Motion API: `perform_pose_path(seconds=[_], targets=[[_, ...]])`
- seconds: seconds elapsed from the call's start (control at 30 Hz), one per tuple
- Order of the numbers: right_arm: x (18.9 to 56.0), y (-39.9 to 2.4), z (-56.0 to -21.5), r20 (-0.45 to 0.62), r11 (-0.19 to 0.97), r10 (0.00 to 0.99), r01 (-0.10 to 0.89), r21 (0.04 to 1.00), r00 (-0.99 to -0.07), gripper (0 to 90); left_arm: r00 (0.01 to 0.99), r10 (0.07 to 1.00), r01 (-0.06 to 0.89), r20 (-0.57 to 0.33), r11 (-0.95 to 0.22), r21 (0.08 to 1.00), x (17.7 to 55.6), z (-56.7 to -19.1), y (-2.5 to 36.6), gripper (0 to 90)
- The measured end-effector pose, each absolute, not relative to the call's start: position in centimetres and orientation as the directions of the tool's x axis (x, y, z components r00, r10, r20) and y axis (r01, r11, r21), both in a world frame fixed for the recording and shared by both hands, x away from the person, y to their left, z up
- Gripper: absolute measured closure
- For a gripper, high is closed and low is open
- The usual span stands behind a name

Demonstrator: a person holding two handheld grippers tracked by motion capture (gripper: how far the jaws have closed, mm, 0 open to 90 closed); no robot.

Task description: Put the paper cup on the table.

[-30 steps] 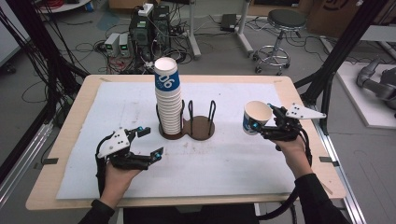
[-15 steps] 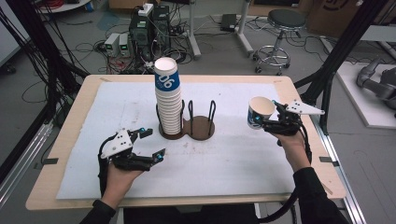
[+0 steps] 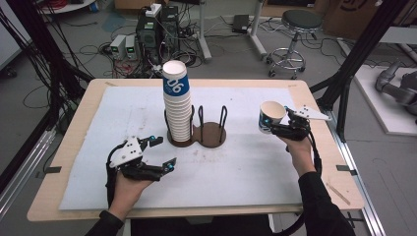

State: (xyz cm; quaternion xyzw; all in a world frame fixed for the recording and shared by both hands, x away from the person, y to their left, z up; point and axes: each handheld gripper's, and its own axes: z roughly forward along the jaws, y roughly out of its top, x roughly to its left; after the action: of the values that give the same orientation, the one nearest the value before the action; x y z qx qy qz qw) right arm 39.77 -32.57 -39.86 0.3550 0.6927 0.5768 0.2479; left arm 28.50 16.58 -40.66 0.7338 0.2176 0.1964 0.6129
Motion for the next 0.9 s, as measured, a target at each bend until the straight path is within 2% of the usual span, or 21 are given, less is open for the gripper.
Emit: perform_pose_path(seconds=[0.43,0.9], targets=[[41.8,-32.2,-42.3,0.090,0.073,0.826,0.263,0.962,-0.556,21.5,0.828,0.560,0.071,0.028,-0.154,0.986,28.4,-40.7,16.6,15.5],[43.2,-31.6,-44.2,0.089,0.090,0.847,0.305,0.948,-0.524,21.2,0.827,0.561,0.072,0.028,-0.155,0.985,28.3,-40.8,16.8,15.6]])
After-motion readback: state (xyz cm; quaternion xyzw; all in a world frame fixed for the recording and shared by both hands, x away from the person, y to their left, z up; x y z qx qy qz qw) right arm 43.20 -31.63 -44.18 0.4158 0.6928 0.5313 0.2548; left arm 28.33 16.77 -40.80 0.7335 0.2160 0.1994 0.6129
